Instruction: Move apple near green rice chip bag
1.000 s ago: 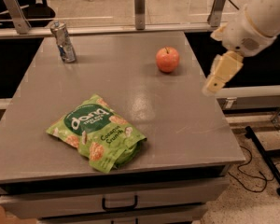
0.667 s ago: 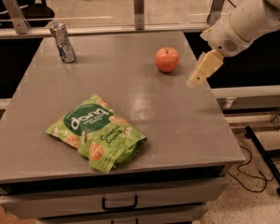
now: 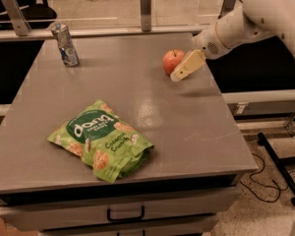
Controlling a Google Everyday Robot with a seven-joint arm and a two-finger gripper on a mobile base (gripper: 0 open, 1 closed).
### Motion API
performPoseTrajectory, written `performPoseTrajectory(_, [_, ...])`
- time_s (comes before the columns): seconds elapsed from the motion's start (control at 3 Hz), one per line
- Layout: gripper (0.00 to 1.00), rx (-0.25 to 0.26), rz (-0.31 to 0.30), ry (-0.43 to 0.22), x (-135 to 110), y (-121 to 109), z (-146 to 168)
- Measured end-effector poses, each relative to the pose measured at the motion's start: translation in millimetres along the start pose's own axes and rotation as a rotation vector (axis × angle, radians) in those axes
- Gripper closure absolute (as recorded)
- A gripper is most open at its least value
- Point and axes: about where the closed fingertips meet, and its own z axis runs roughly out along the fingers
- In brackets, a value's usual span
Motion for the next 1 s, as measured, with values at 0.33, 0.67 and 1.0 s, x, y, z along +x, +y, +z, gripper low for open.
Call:
performPoseTrajectory(0.33, [0.18, -0.025, 0.078, -0.032, -3, -11, 27])
performPoseTrajectory(0.67, [0.41, -0.049, 0.135, -0.054, -1, -10, 36])
performPoseTrajectory(1.0, [0.65, -0.108, 0.137, -0.107, -15, 10, 28])
